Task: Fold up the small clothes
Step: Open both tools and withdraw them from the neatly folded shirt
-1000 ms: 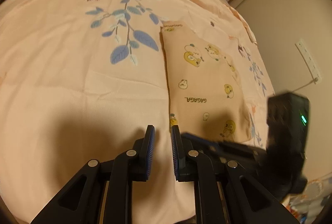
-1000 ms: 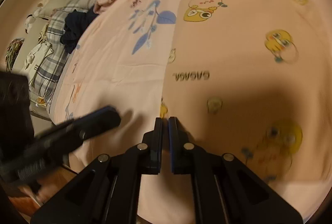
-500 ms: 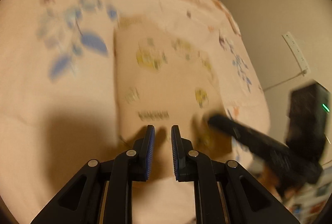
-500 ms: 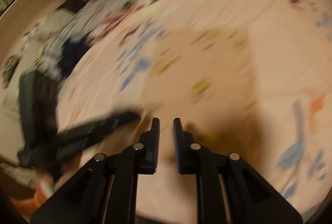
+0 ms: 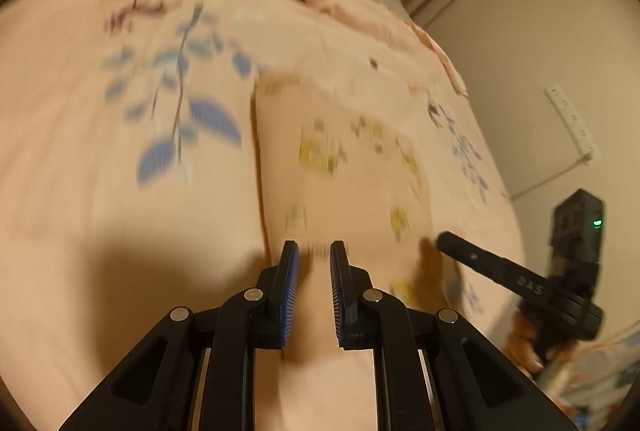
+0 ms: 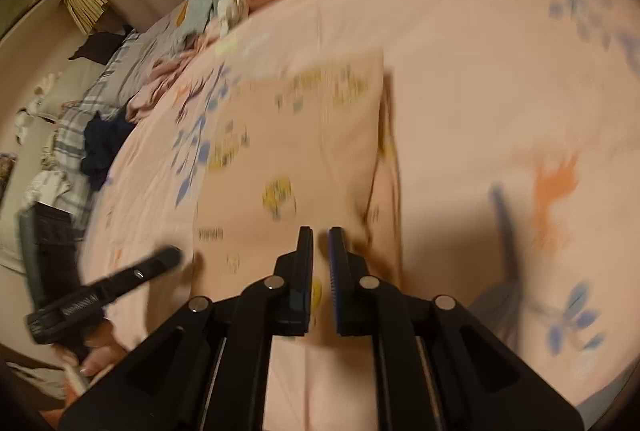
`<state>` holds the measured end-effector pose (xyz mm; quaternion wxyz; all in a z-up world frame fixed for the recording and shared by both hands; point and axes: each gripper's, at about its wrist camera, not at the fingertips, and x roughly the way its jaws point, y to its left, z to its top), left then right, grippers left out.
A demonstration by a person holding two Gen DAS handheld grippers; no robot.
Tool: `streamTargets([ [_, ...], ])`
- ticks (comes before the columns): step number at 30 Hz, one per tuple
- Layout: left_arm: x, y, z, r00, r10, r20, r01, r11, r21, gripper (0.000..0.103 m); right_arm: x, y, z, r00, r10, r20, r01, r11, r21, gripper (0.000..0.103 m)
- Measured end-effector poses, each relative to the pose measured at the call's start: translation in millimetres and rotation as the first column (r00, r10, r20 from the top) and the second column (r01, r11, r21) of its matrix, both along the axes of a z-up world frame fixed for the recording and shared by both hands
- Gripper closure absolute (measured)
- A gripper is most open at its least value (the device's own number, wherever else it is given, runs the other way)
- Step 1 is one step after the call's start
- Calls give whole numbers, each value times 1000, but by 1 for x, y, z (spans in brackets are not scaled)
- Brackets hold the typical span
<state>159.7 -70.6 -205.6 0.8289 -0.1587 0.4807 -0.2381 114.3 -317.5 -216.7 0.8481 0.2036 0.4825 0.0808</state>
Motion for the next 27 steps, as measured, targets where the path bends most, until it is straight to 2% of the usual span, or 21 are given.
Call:
streamTargets([
  [2, 8, -17, -9, 999, 10, 45, -17, 988, 152, 92, 15, -2, -3, 999, -35, -12, 35, 999, -36, 91],
  [3, 10, -28, -20, 999, 4, 43, -14, 973, 232, 92, 28, -4, -12, 997, -66, -47, 62, 995, -80, 85],
  [5, 1, -38, -29, 993, -22, 114, -13, 957, 291, 91, 38, -8, -31, 990, -87, -114, 77, 993, -93, 81],
  [6, -6, -42, -31, 986, -33, 164, -23, 944, 329, 91, 38, -10, -39, 990, -89, -107, 81, 994, -78, 83],
  [8, -14, -47, -32, 980, -40, 193, -34, 929, 367, 91, 31, -14, -42, 995, -81, -60, 77, 995, -64, 83],
  [11, -14, -43, -35, 982, -42, 183, -27, 934, 357, 91, 27, -19, -46, 993, -103, -64, 100, 994, -54, 74],
  [13, -13, -34, -39, 989, -42, 144, -8, 945, 326, 91, 24, -23, -49, 991, -120, -60, 119, 993, -20, 74],
  [16, -13, -29, -43, 992, -38, 119, 1, 955, 298, 91, 16, -20, -47, 992, -114, -44, 112, 992, -51, 74],
  [20, -22, -31, -38, 992, -35, 121, -7, 945, 328, 91, 6, -13, -44, 993, -114, -40, 110, 990, -93, 74],
  [24, -32, -34, -37, 989, -41, 144, -15, 927, 374, 91, -2, -17, -46, 991, -121, -52, 118, 991, -58, 72],
  [27, -34, -32, -37, 990, -33, 140, -23, 926, 377, 91, -12, -16, -46, 992, -116, -58, 113, 992, -46, 71],
])
